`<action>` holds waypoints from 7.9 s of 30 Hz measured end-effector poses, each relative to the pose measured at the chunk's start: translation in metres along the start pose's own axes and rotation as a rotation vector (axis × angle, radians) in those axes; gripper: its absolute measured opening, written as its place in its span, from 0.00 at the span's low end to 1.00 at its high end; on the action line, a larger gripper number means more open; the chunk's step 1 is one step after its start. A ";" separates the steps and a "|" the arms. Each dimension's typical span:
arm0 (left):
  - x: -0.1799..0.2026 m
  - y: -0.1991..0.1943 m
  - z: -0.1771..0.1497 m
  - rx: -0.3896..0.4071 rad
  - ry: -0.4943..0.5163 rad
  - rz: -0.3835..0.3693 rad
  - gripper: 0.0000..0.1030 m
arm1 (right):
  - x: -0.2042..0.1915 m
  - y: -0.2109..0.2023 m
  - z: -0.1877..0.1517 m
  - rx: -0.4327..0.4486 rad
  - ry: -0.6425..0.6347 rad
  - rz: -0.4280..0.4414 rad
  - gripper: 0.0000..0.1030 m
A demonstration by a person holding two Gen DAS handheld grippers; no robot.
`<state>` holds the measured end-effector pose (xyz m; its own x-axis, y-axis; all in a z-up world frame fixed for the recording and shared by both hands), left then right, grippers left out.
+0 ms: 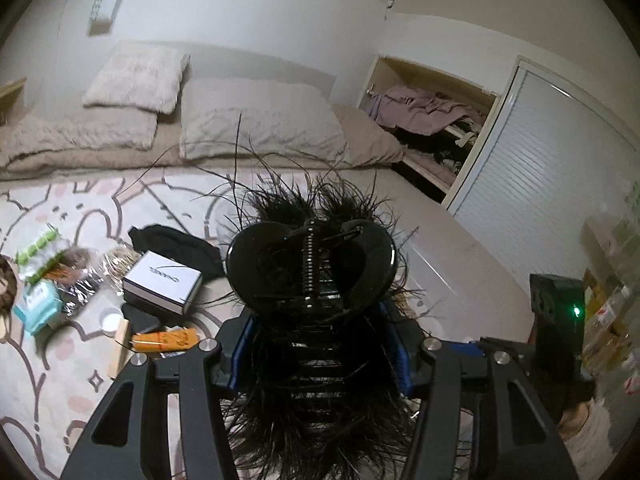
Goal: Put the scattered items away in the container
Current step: 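Open the right gripper to drop the smartwatch into the box, then lower the feather clip into the box and open the left gripper, then withdraw both tools from the box back toward the scattered items, then lower the left gripper to the wooden stick while the right gripper approaches the orange tube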
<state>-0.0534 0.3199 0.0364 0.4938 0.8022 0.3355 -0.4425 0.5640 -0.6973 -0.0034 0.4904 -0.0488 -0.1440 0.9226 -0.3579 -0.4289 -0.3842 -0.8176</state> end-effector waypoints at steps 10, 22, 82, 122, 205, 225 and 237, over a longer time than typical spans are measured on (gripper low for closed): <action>0.031 0.034 0.036 -0.057 0.014 -0.002 0.53 | 0.005 0.011 0.000 -0.074 0.105 0.264 0.77; 0.041 0.077 0.058 -0.137 0.027 0.081 0.53 | 0.003 0.050 -0.013 -0.326 0.172 0.286 0.91; 0.018 0.044 0.029 -0.104 0.012 0.296 0.96 | -0.002 -0.037 0.005 -0.039 0.111 0.219 0.91; 0.008 -0.031 -0.035 0.025 0.118 0.304 1.00 | -0.024 -0.065 -0.011 0.296 0.042 -0.245 1.00; -0.257 -0.135 -0.102 0.083 -0.163 0.448 1.00 | -0.257 0.103 0.035 0.162 -0.249 -0.202 1.00; -0.283 -0.037 -0.130 -0.007 -0.119 0.399 0.92 | -0.239 0.191 0.051 0.042 -0.232 -0.254 1.00; -0.290 -0.007 -0.139 -0.059 -0.107 0.337 0.80 | -0.209 0.255 0.058 -0.072 -0.180 -0.316 1.00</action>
<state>-0.0896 0.0559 -0.1447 0.2449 0.9590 0.1428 -0.5220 0.2545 -0.8141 -0.1344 0.2020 -0.1560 -0.1724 0.9850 -0.0030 -0.4141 -0.0753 -0.9071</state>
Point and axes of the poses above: each gripper's, at about its wrist camera, not at the fingertips, and y roughly the way its jaws point, x to its right, z to its top, the point moved 4 cm from there along y, roughly the way its jaws point, and after that the axes turned 10 degrees about -x, right-handed, at the moved point
